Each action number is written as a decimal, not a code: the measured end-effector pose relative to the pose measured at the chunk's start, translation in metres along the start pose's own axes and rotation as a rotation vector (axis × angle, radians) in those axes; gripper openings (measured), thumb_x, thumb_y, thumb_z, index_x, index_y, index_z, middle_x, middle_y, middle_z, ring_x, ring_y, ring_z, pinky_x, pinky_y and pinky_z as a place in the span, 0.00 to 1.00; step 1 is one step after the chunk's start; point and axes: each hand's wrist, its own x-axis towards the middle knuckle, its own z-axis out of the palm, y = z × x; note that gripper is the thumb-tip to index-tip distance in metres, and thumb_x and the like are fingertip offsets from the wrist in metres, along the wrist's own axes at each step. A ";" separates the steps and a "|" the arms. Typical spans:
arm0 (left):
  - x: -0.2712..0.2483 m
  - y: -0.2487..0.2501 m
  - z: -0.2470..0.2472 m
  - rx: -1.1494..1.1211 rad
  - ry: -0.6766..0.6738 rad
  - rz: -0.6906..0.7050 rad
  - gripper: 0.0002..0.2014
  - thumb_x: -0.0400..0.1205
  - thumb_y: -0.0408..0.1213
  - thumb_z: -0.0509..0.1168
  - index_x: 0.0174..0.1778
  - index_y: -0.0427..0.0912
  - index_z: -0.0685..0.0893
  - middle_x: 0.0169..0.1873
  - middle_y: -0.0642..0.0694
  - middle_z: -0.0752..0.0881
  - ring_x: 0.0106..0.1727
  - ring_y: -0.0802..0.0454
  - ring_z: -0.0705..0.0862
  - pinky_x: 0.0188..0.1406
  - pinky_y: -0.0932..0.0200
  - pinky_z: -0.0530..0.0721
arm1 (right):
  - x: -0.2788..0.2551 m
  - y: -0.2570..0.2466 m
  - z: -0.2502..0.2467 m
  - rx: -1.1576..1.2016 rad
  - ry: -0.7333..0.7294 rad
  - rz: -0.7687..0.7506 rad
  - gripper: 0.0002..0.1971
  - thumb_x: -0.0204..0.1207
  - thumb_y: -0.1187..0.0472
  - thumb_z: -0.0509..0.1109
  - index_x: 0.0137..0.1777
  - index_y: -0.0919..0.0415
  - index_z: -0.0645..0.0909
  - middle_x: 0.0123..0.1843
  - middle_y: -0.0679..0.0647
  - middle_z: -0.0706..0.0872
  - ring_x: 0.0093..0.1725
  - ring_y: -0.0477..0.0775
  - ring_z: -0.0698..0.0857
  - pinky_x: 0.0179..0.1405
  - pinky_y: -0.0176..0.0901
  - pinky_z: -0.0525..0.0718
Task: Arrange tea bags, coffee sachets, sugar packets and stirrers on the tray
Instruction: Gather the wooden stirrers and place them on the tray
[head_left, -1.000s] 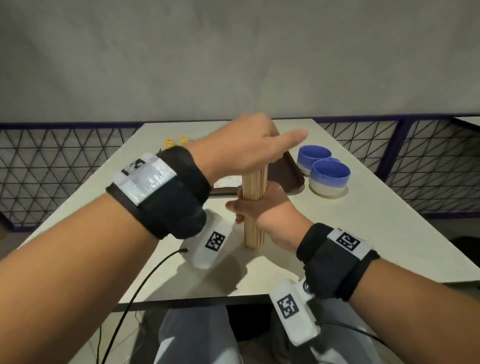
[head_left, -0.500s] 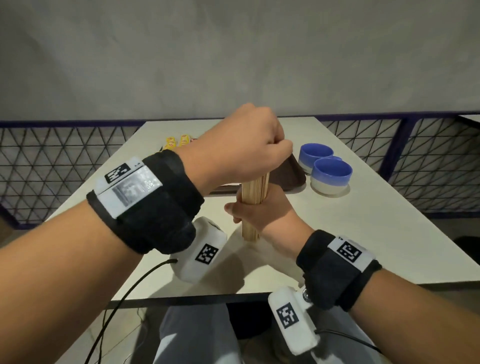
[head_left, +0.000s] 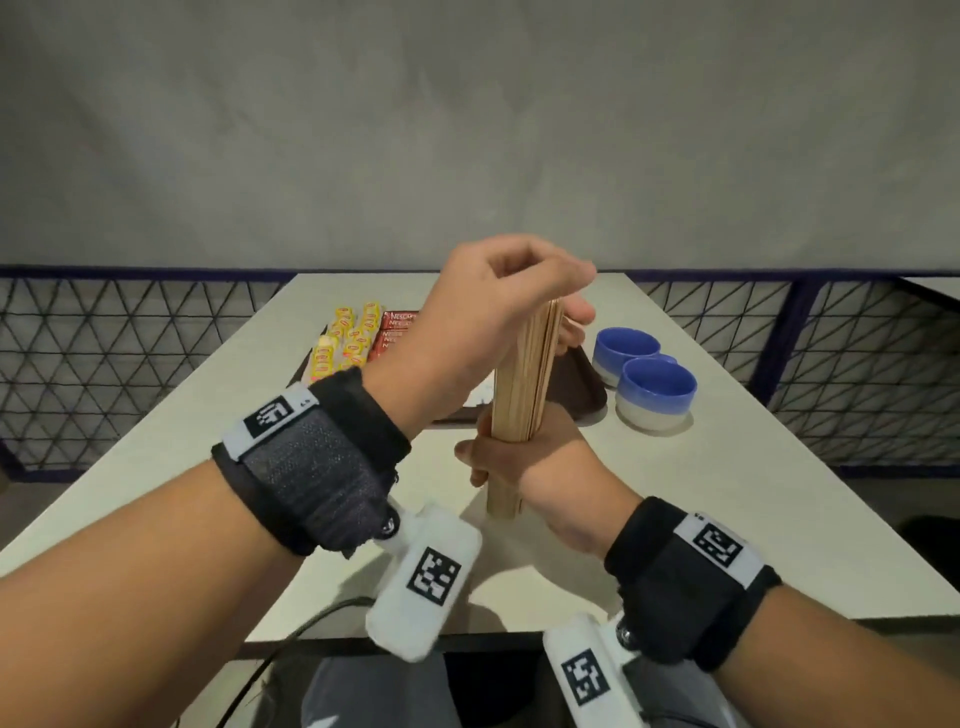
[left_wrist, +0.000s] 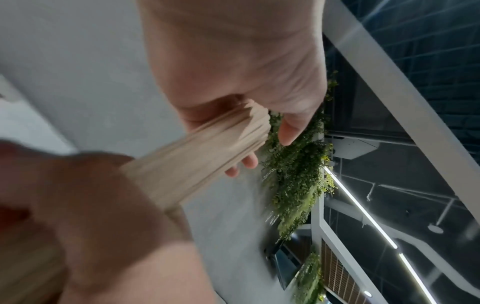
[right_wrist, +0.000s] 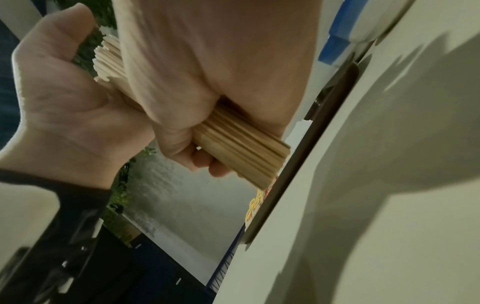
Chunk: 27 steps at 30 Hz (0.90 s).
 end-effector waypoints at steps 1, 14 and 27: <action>0.000 -0.002 0.003 -0.029 -0.003 -0.043 0.09 0.85 0.37 0.71 0.43 0.36 0.89 0.33 0.38 0.89 0.36 0.40 0.88 0.47 0.42 0.90 | 0.000 -0.002 -0.001 0.003 -0.011 -0.002 0.12 0.75 0.69 0.77 0.41 0.78 0.78 0.33 0.61 0.83 0.33 0.54 0.85 0.36 0.49 0.85; -0.010 -0.040 0.014 -0.018 0.118 -0.039 0.16 0.79 0.39 0.78 0.30 0.49 0.79 0.20 0.44 0.81 0.22 0.50 0.79 0.32 0.58 0.83 | -0.009 0.014 0.007 0.110 0.013 0.220 0.14 0.63 0.65 0.81 0.44 0.70 0.81 0.33 0.59 0.85 0.35 0.56 0.85 0.42 0.57 0.82; -0.014 -0.061 0.022 -0.068 0.132 -0.090 0.15 0.73 0.51 0.79 0.35 0.45 0.85 0.23 0.45 0.82 0.25 0.48 0.82 0.35 0.51 0.88 | -0.008 0.010 -0.008 -0.046 0.013 0.073 0.17 0.72 0.73 0.77 0.45 0.47 0.83 0.39 0.44 0.88 0.40 0.45 0.88 0.43 0.41 0.88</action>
